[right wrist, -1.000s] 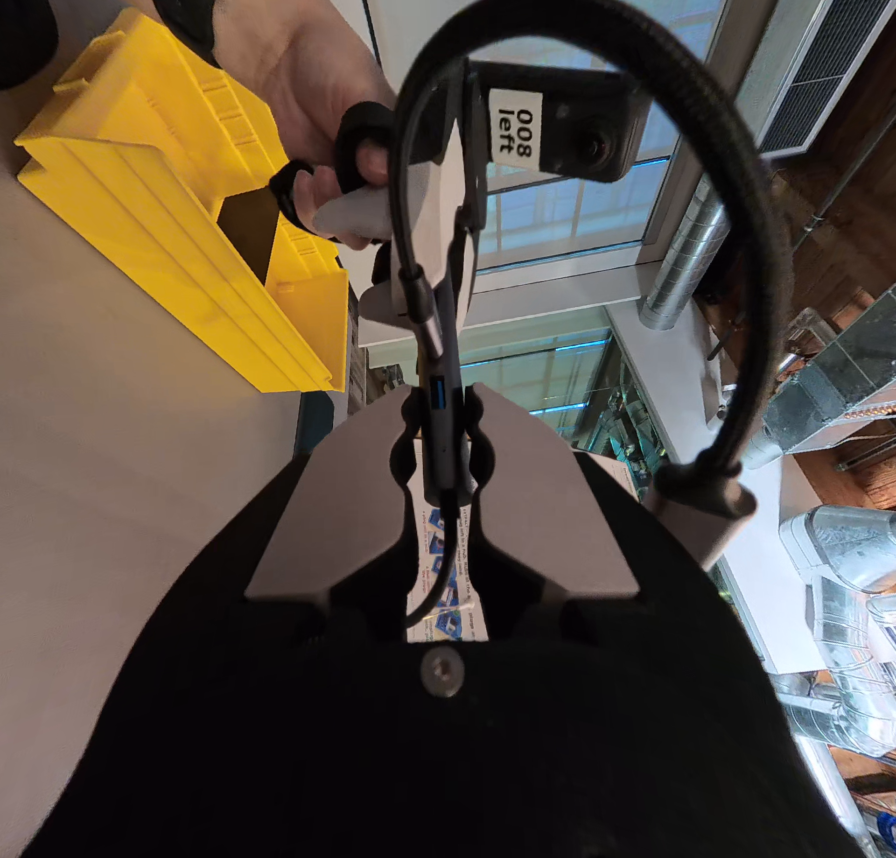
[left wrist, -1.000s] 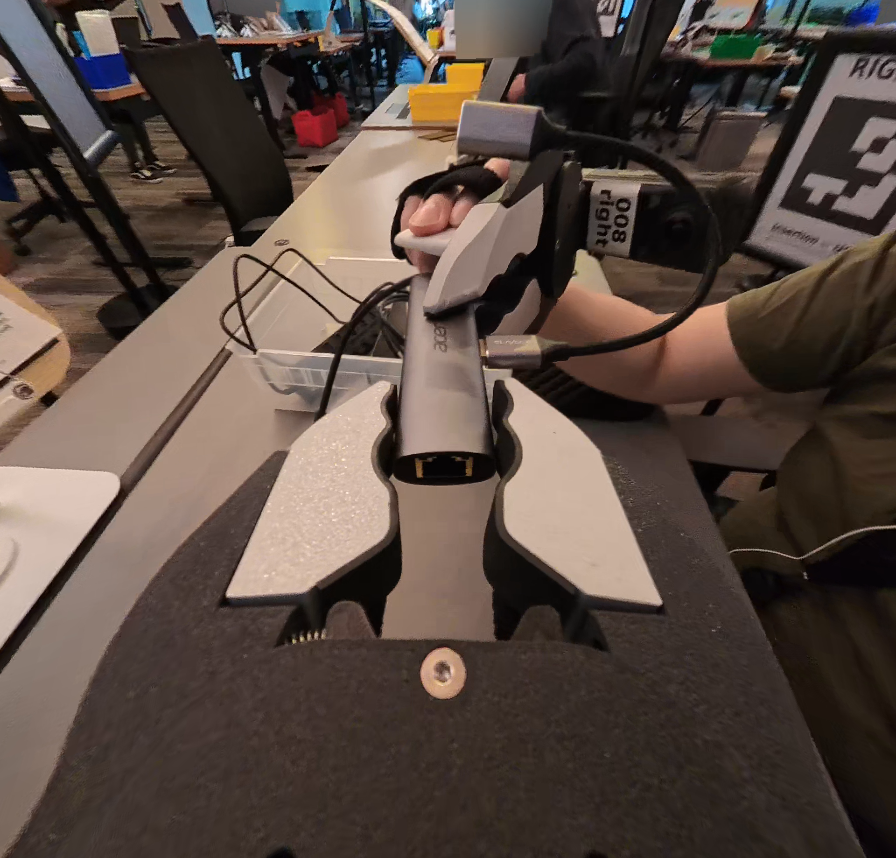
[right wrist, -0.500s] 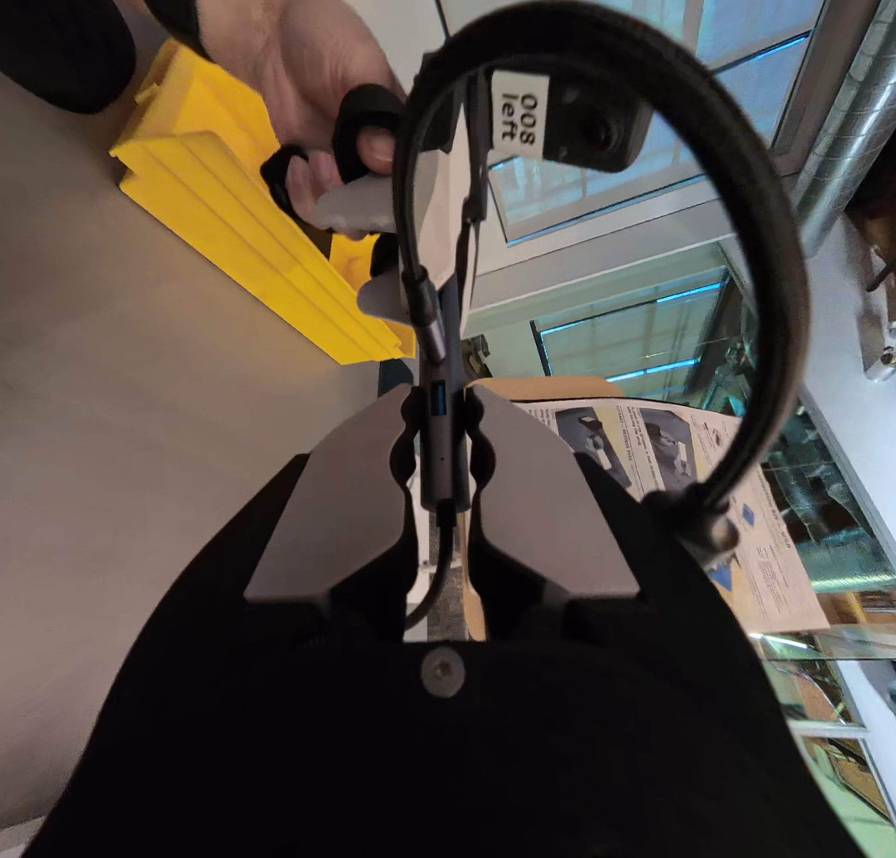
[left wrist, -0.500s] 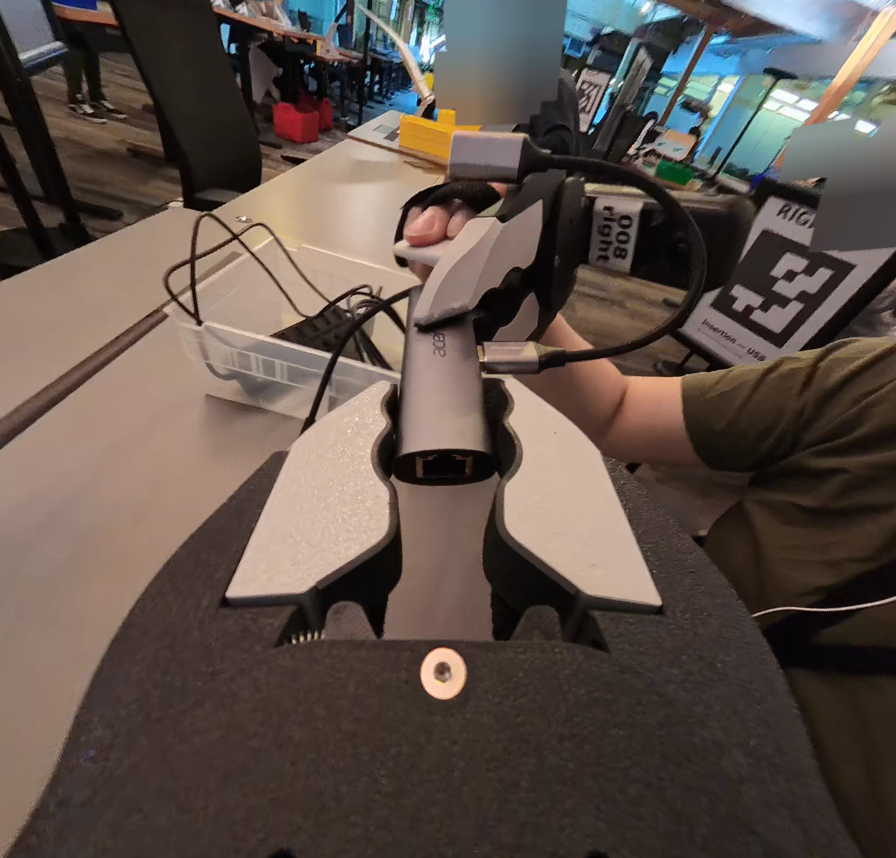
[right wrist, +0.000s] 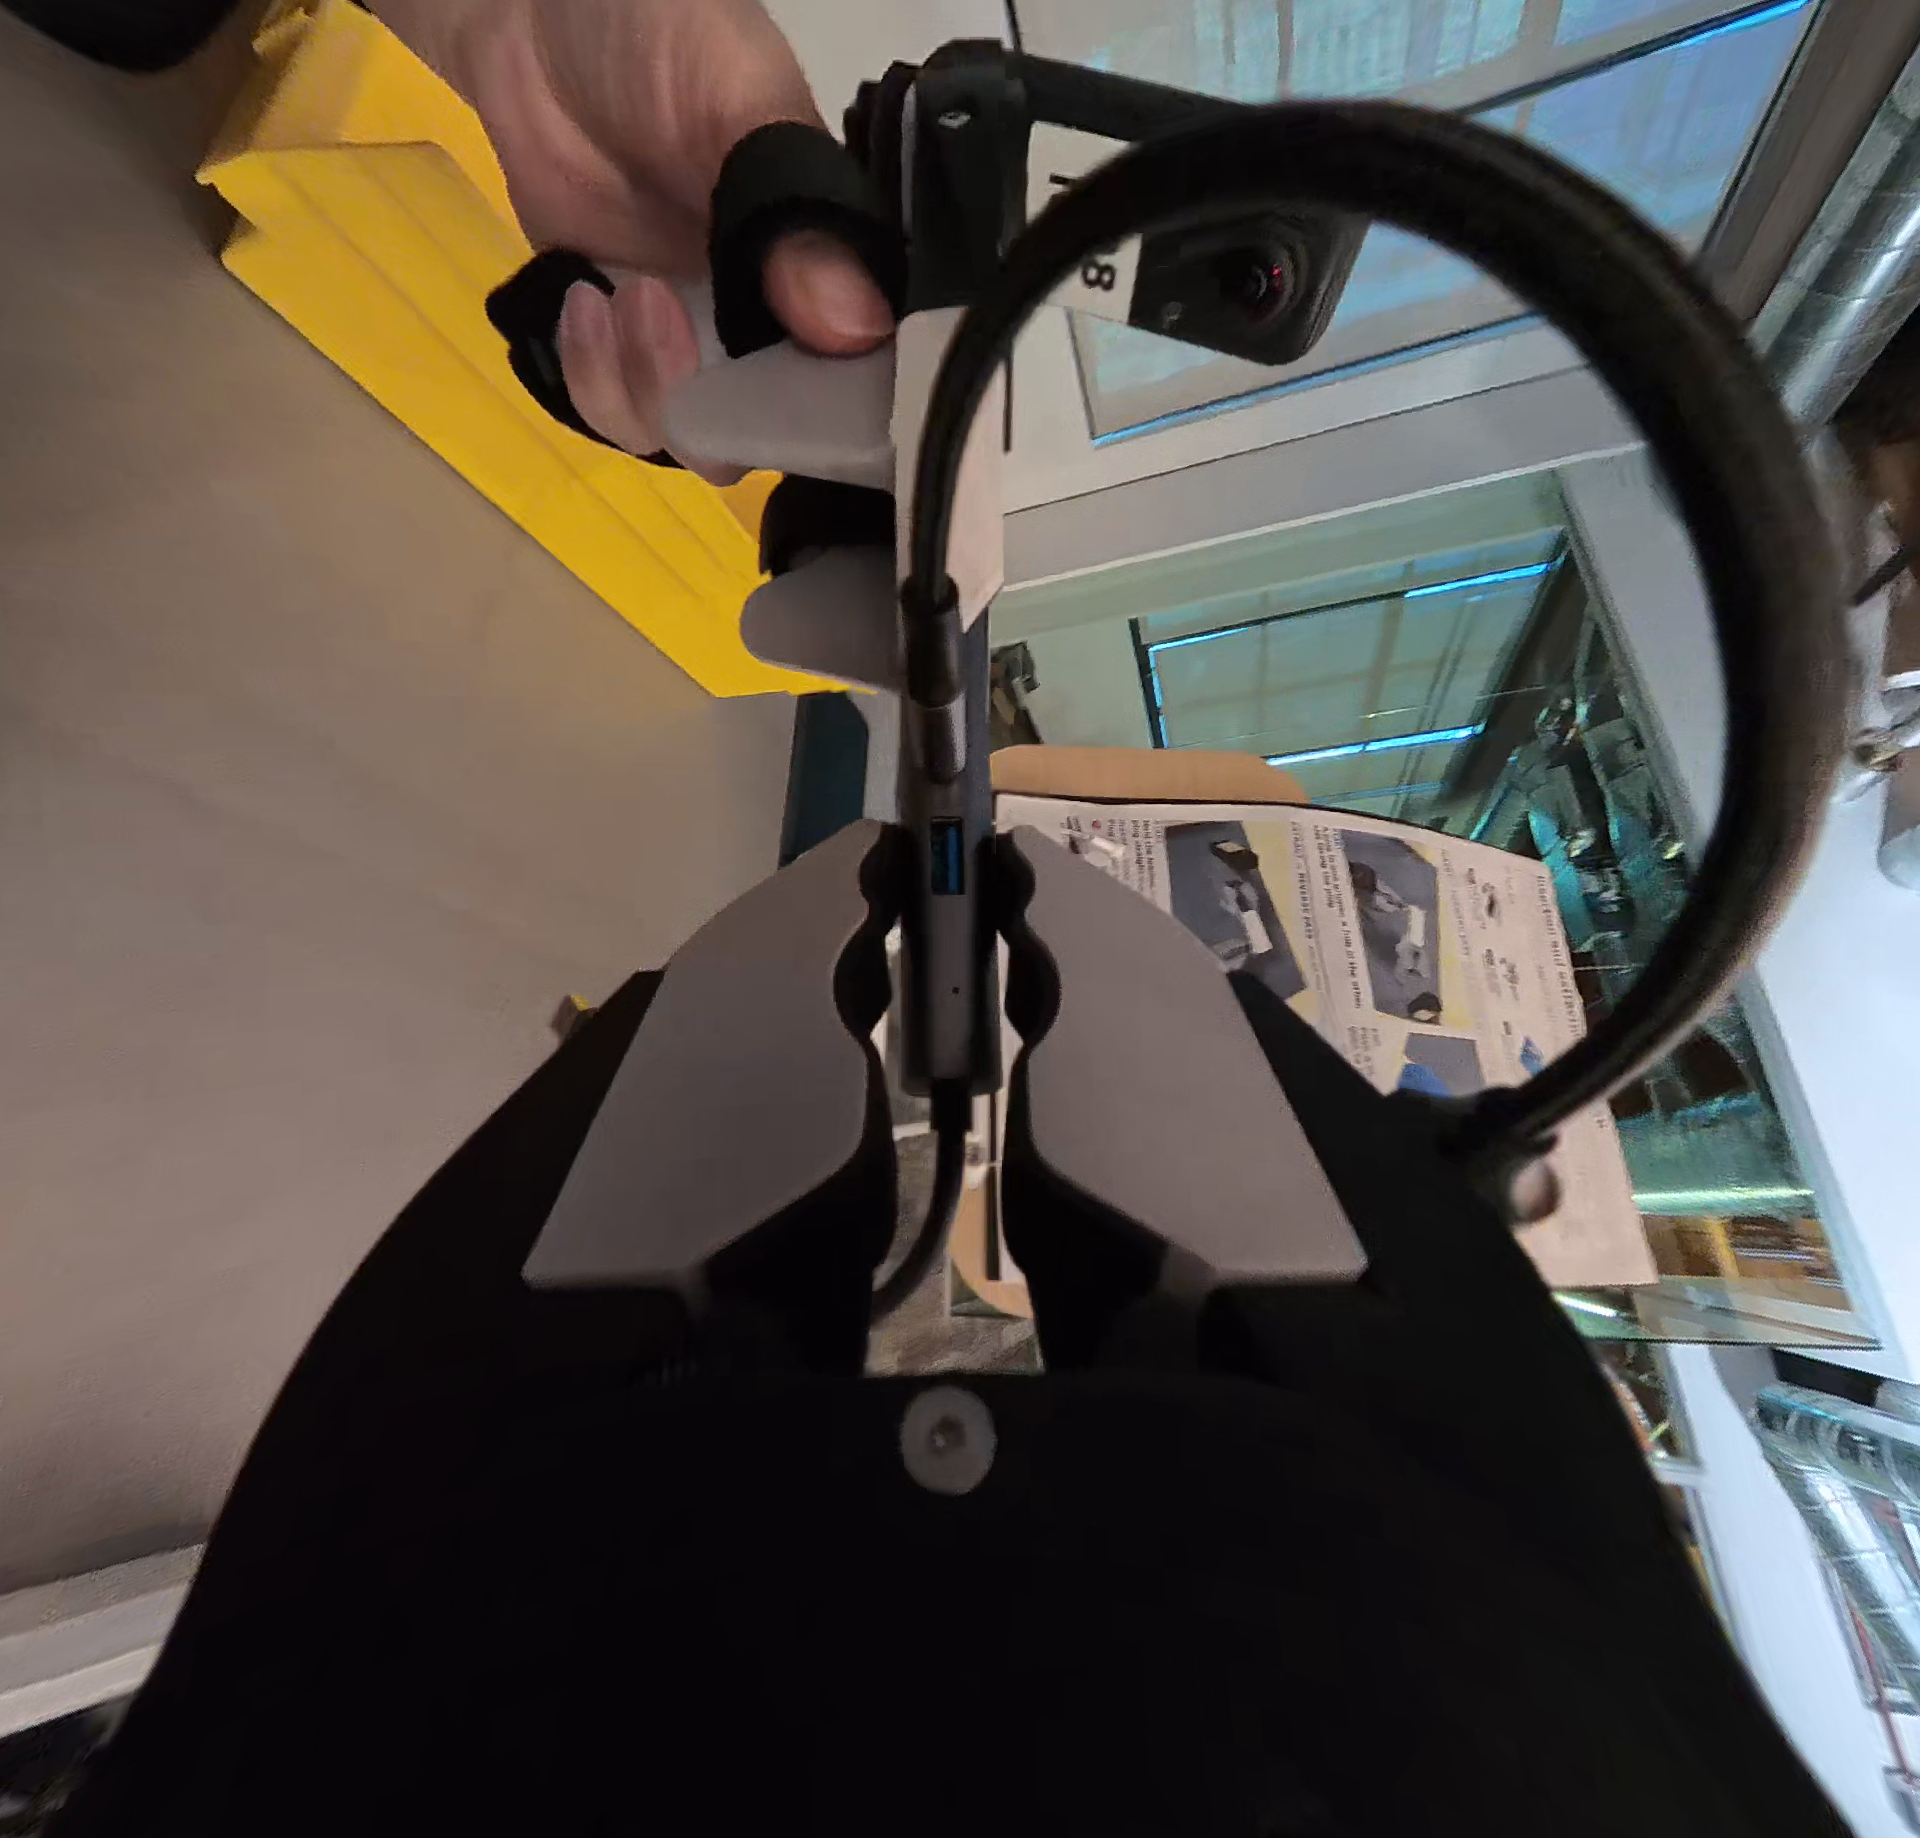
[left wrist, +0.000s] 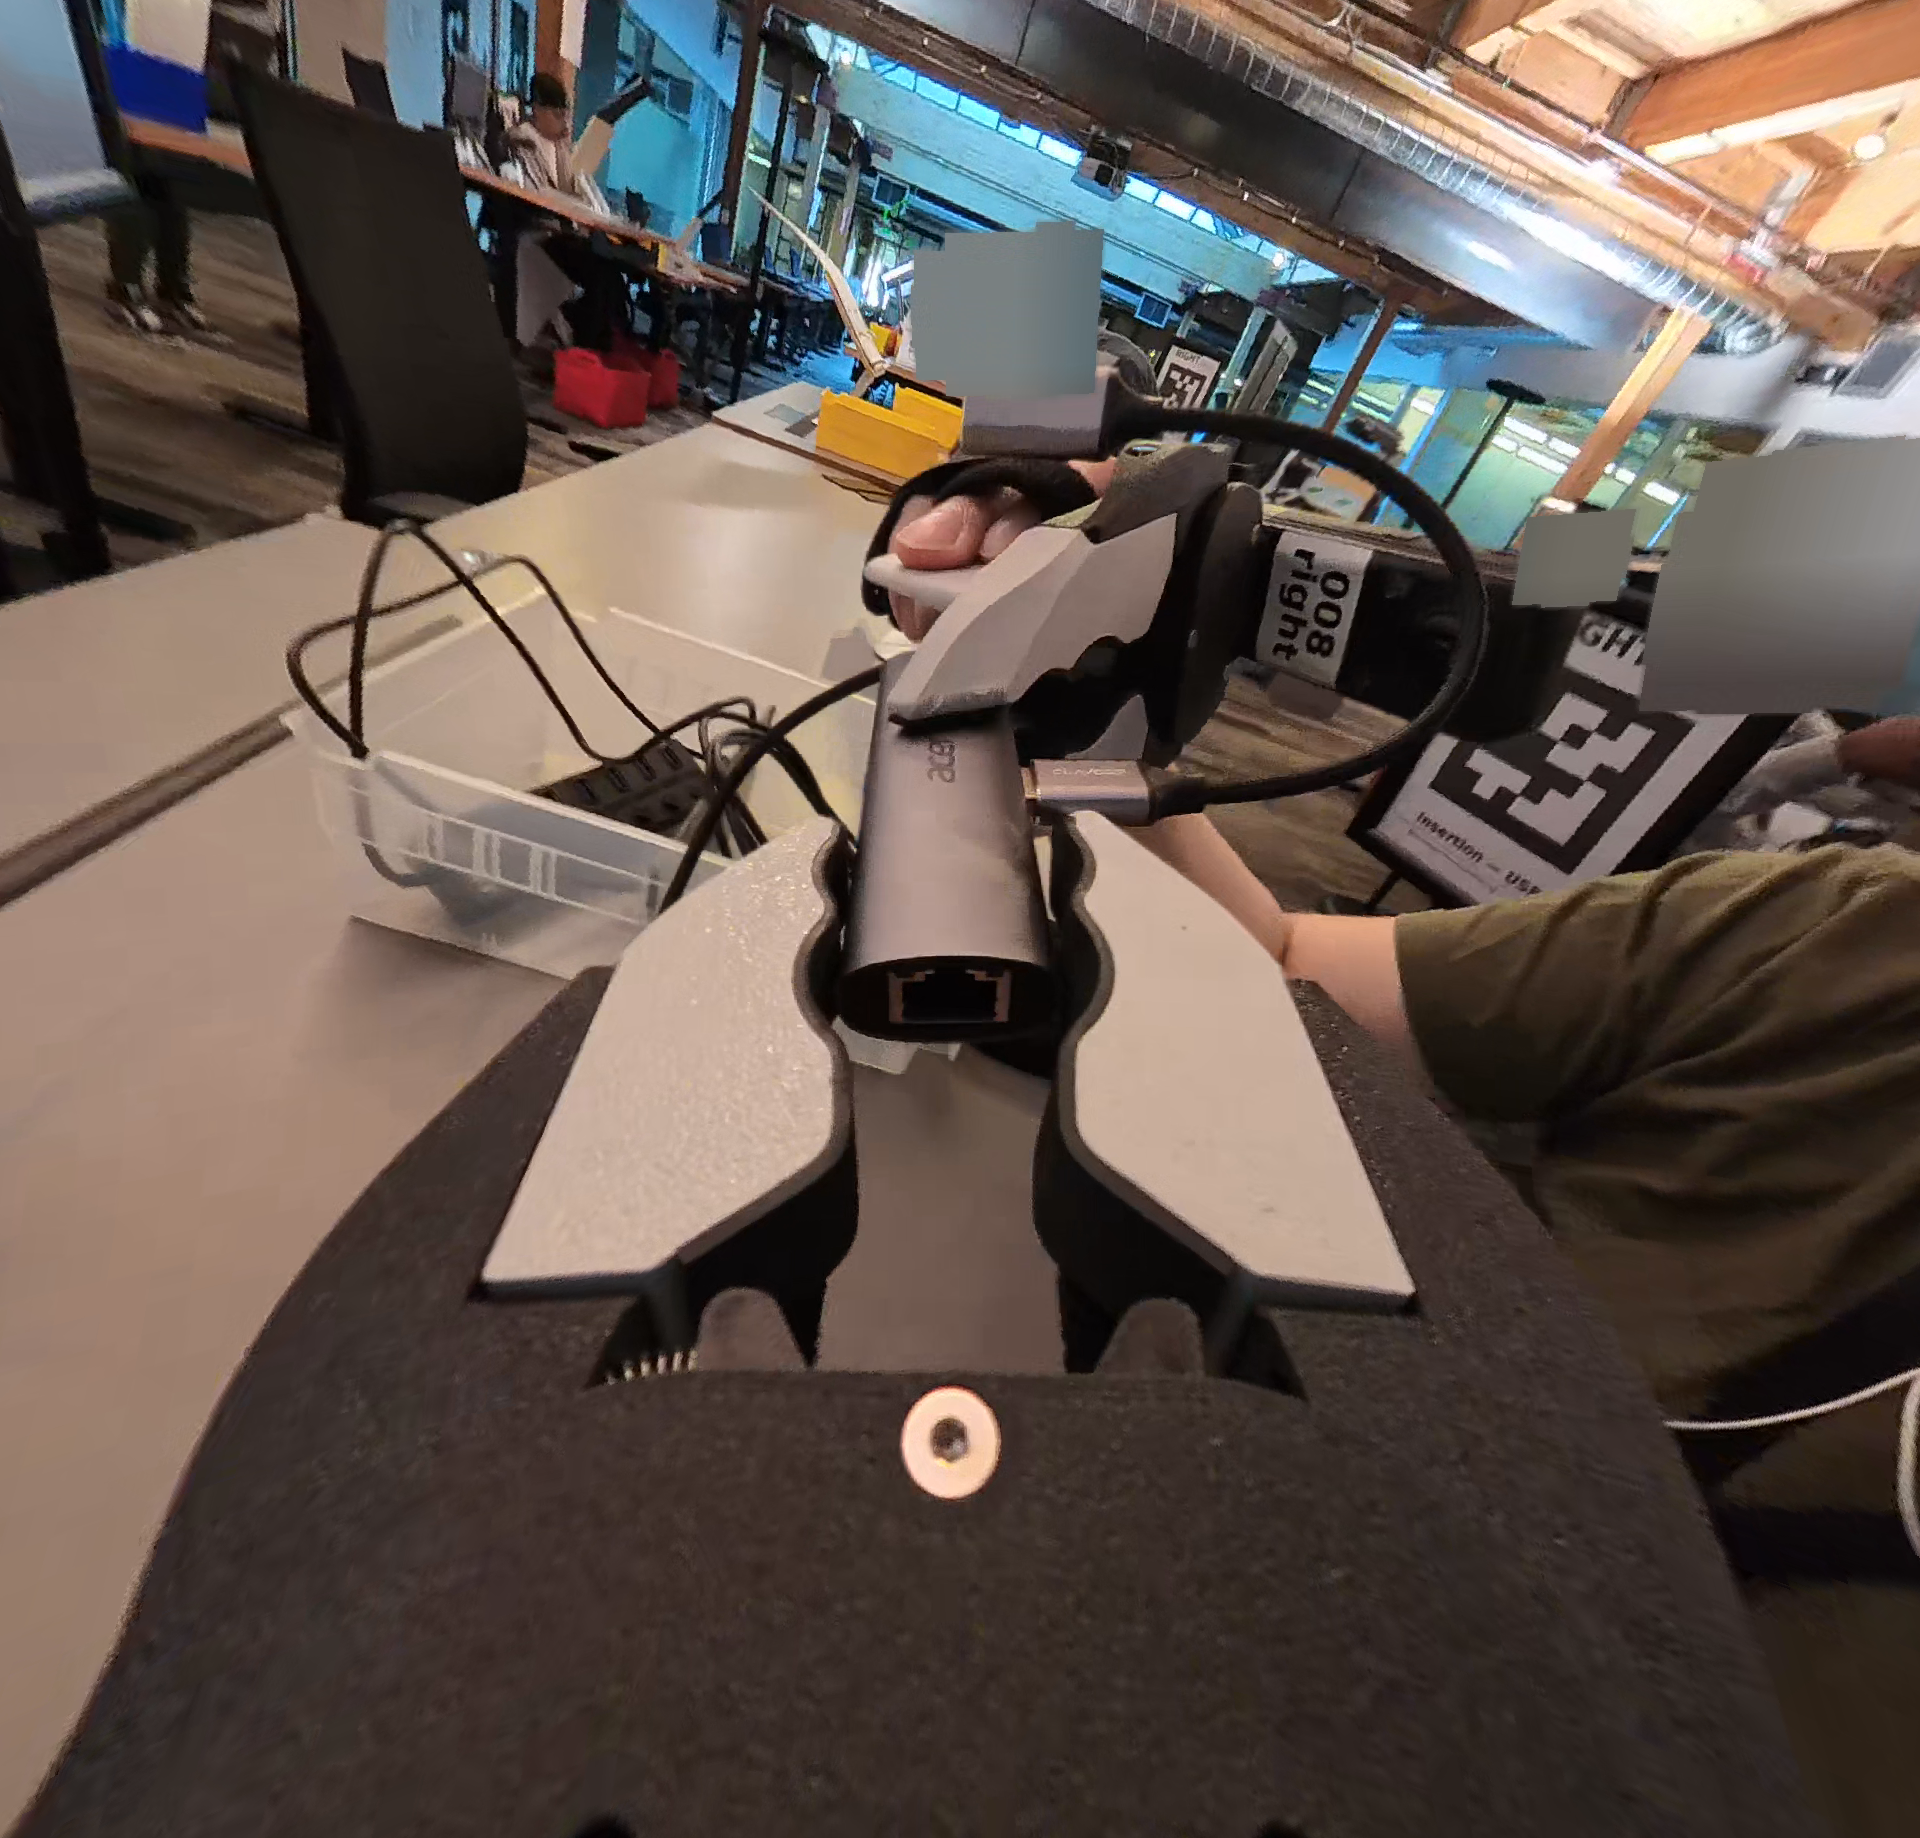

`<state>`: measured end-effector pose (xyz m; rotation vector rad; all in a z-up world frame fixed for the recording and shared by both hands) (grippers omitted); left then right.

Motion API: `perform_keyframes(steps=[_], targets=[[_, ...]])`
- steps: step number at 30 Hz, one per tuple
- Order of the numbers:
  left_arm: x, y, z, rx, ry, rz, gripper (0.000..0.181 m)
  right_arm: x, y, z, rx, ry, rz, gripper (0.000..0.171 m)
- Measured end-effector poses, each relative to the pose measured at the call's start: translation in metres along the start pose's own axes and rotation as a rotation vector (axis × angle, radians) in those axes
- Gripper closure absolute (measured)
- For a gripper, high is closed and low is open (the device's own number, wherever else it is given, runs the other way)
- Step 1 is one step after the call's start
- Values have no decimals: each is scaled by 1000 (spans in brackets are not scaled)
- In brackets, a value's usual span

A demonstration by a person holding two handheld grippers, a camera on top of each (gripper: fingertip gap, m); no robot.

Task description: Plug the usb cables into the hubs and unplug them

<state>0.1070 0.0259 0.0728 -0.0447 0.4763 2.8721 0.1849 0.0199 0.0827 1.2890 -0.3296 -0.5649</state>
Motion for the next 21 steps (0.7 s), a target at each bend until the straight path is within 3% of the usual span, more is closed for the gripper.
perform_keyframes(steps=[6,12,17,21], targets=[[-4,2,-5,-153,-38,57,145,3,1,0,100,-21,-21,152],[-6,4,-8,-148,-31,11,145,5,1,3,129,-24,-10,152],[-6,0,-14,-160,-94,48,145,4,-2,1,138,-45,10,152],[-7,-1,-12,-170,-54,64,145,4,1,-1,137,-50,-14,152]])
Point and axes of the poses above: each gripper's, where its closed fingertips meet, x back along the fingers, z out of its top, y = z × x across the jaws, the point moved 4 cm from there along x, back along the fingers, and after that the axes turned 15 degrees about -z, right-handed, at the moved point
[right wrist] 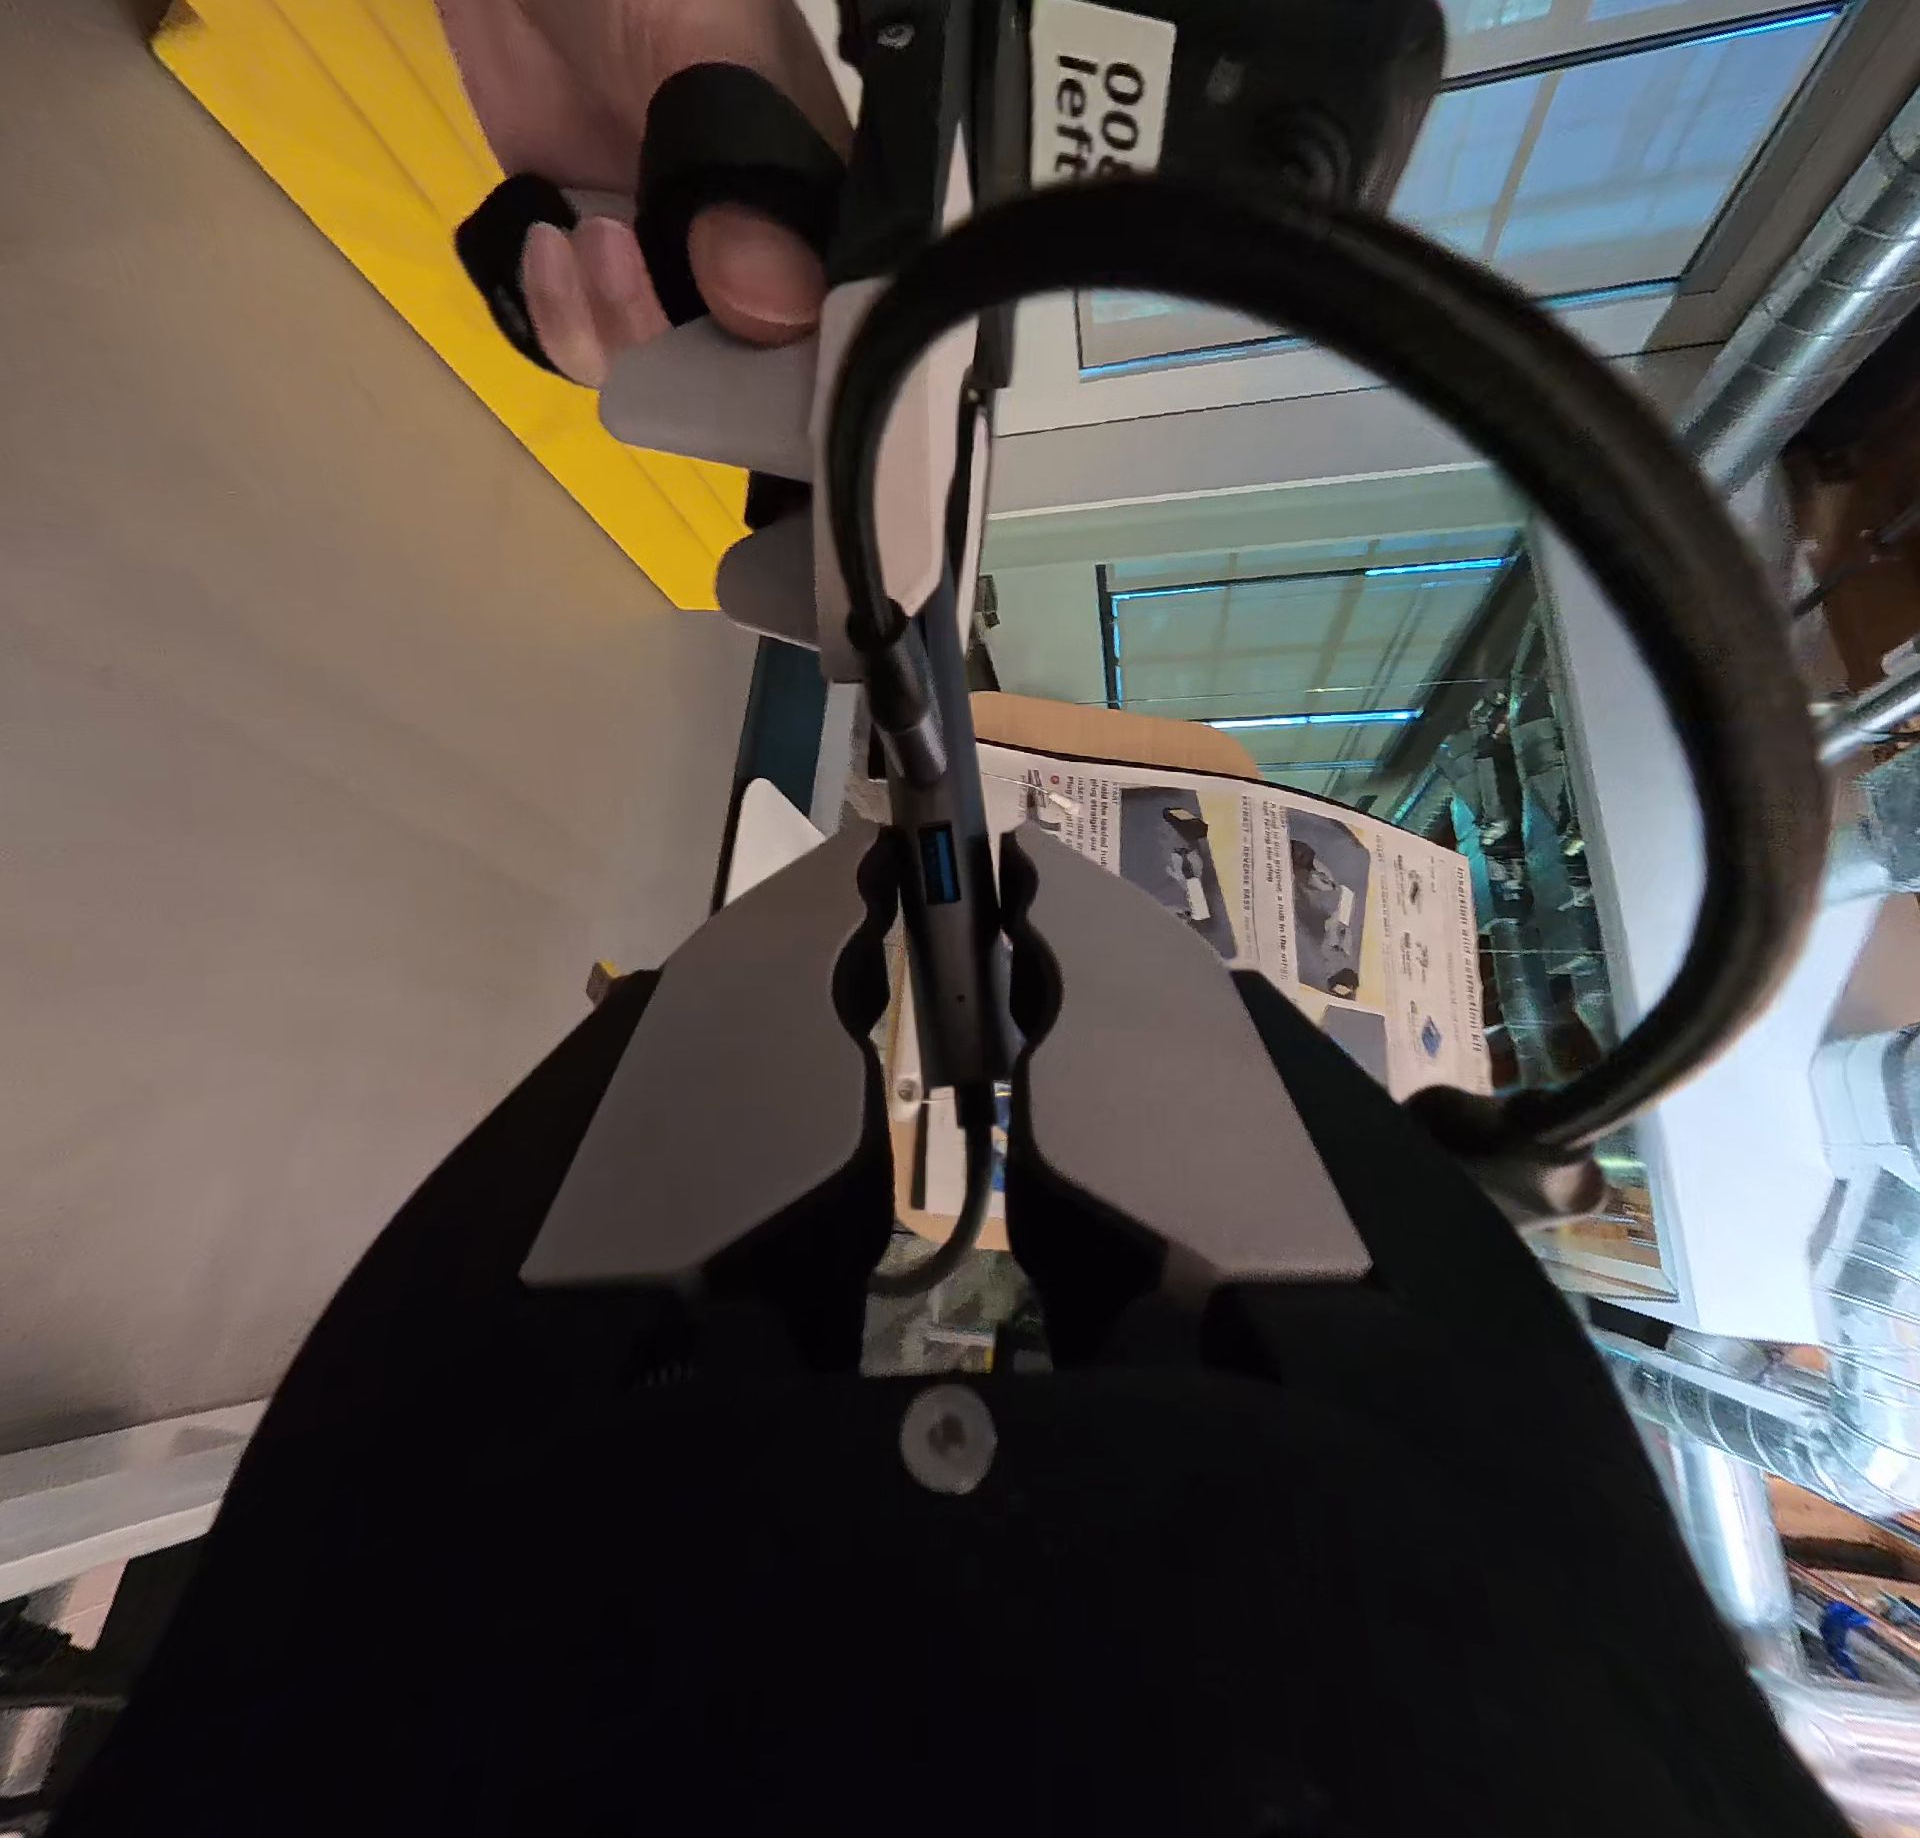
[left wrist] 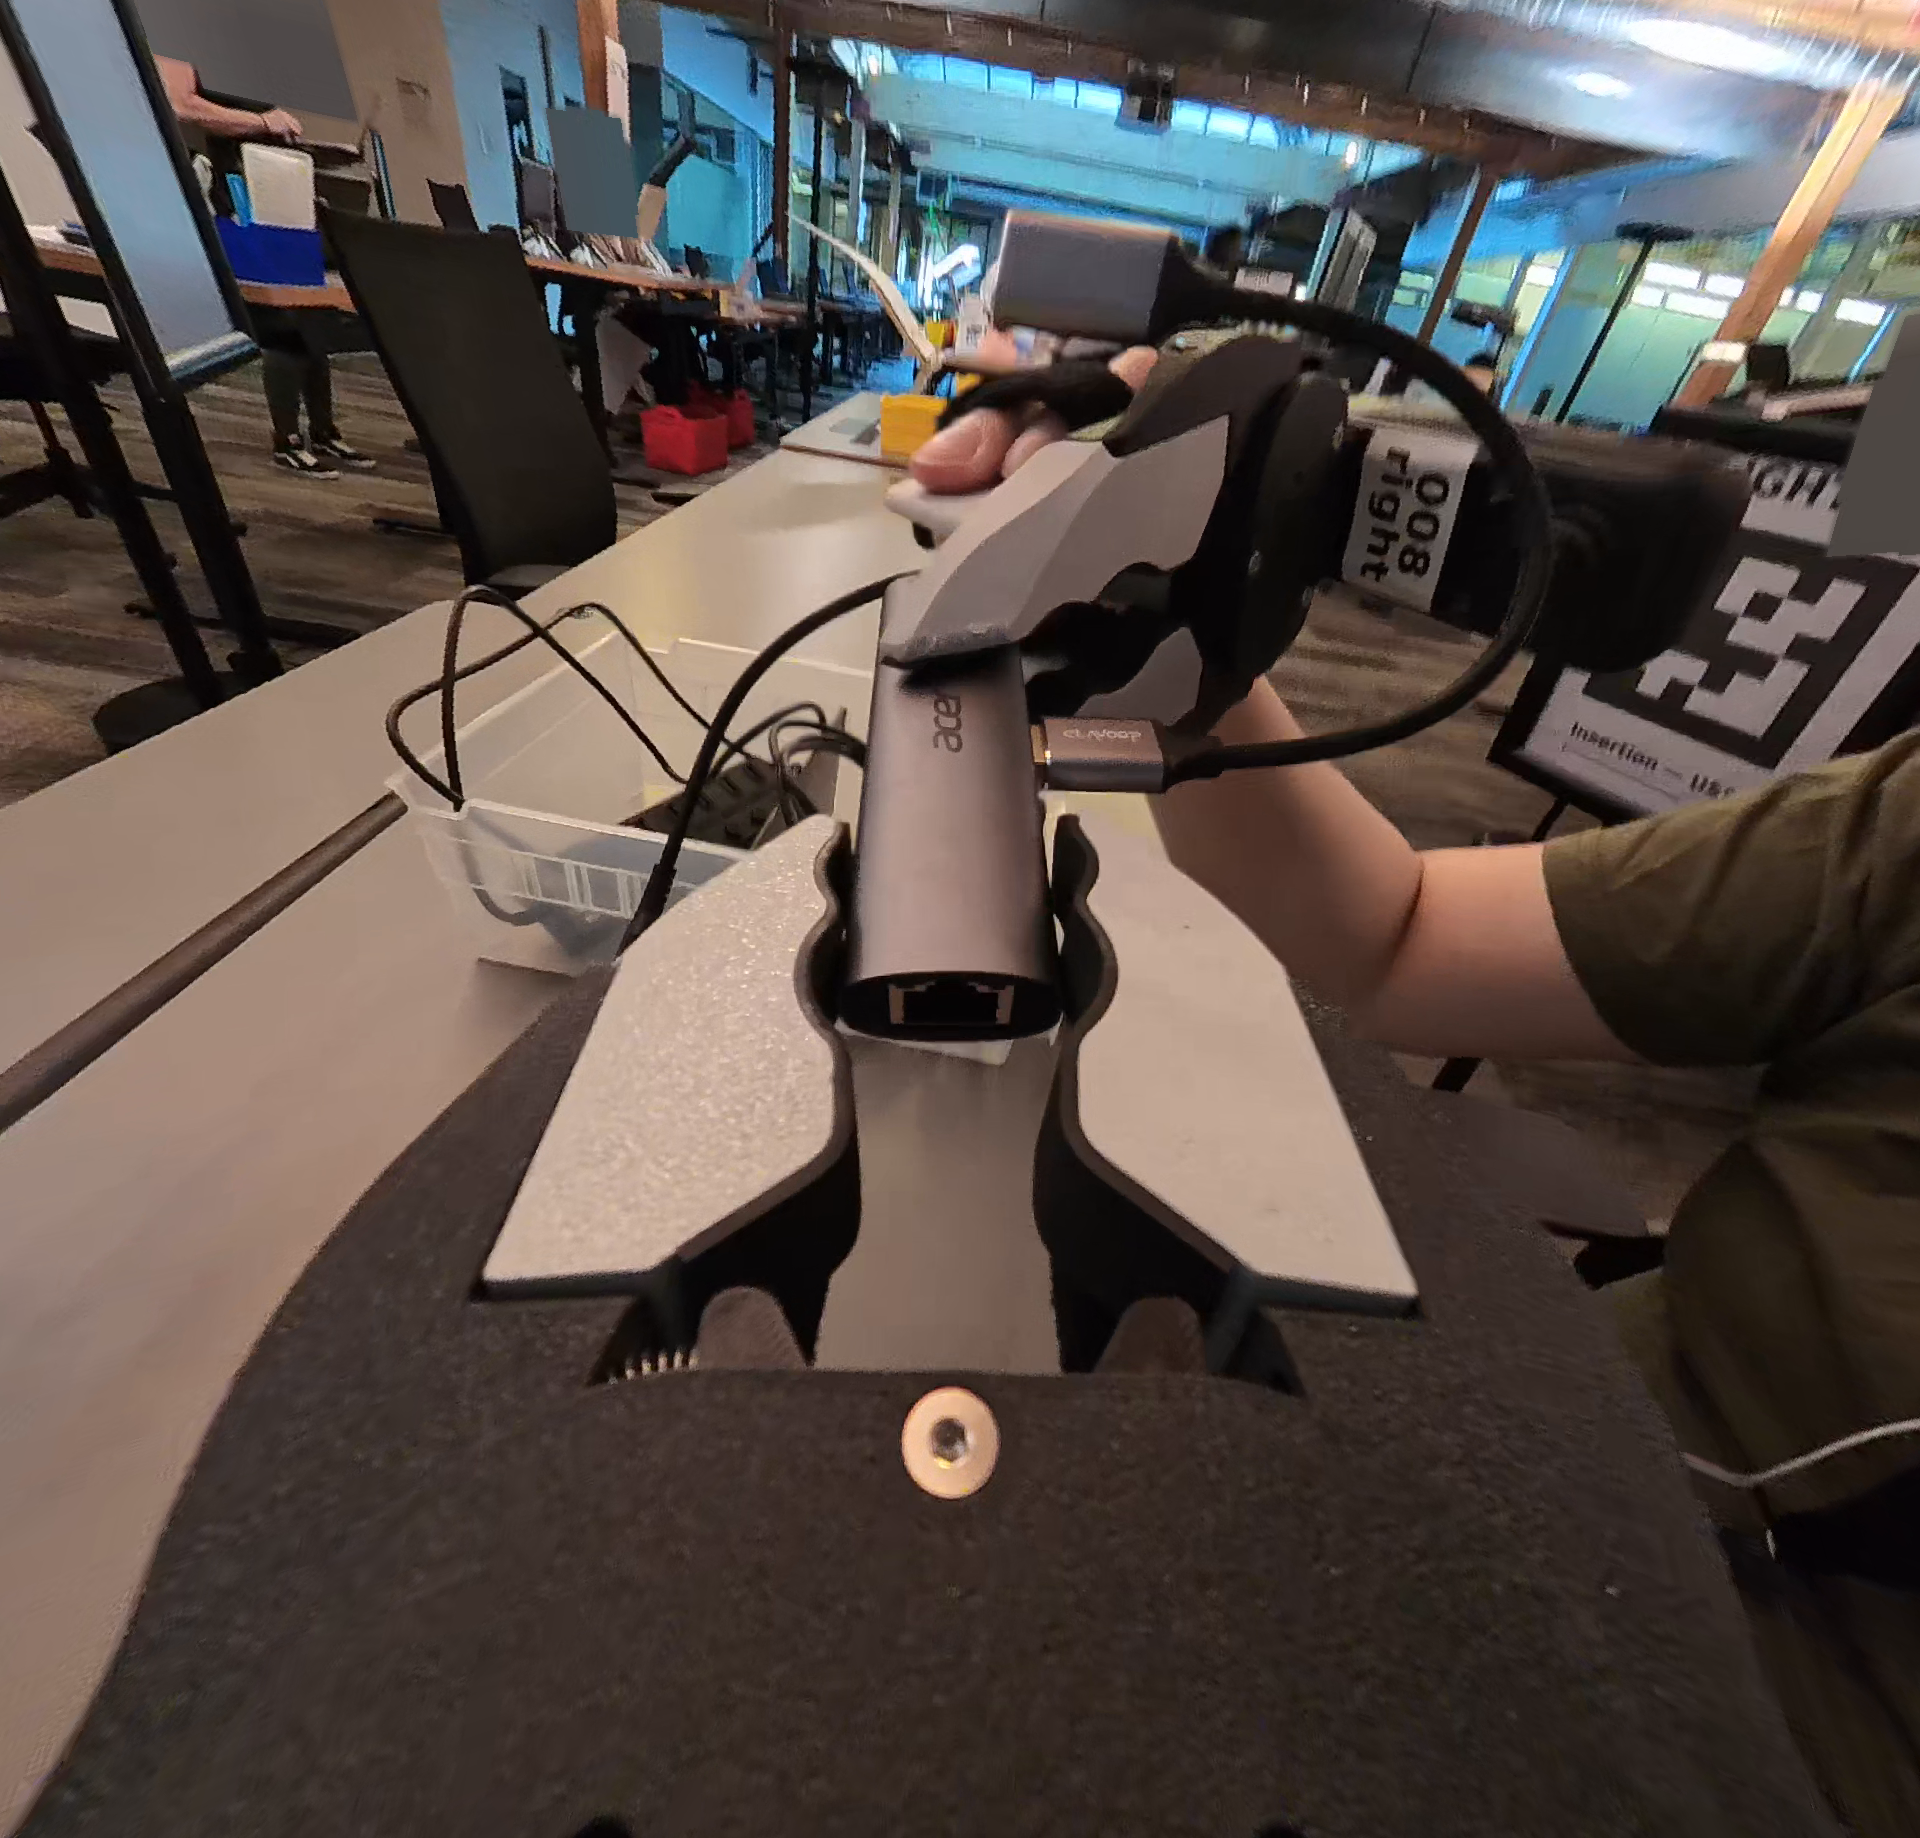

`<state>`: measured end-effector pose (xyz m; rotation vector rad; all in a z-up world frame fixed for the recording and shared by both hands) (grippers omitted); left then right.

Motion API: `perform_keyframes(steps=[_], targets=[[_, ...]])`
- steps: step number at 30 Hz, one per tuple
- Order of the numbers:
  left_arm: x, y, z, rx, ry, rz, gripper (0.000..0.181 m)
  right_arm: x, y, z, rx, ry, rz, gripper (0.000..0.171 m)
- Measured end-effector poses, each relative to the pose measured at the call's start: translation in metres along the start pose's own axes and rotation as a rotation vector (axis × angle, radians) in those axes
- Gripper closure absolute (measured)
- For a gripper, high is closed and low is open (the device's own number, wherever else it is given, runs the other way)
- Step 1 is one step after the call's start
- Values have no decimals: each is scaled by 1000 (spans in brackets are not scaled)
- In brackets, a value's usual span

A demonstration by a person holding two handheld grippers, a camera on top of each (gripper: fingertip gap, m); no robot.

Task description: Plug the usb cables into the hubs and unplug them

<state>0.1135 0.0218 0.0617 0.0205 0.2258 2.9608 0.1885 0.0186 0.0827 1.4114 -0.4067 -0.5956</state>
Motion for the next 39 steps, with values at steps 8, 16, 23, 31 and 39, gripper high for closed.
perform_keyframes(steps=[8,16,23,31,39], targets=[[-2,-4,2,99,204,-50,145,-2,9,-3,-12,-17,-76,137],[-2,-2,7,202,311,-125,145,-5,14,-7,-15,-50,-140,134],[6,-7,9,177,318,-64,145,-3,20,-6,-52,-40,-168,132],[34,-18,22,27,389,222,145,-1,39,1,-285,-47,-216,134],[50,-11,34,-159,409,439,145,-36,32,32,-848,-4,-187,135]])
Point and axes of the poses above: each gripper's, where its closed fingertips meet, x back along the fingers, z out of its top, y = z × x across the jaws, the point moved 4 cm from there along x, back along the fingers, and after that the axes turned 15 degrees about -z, right-handed, at the moved point
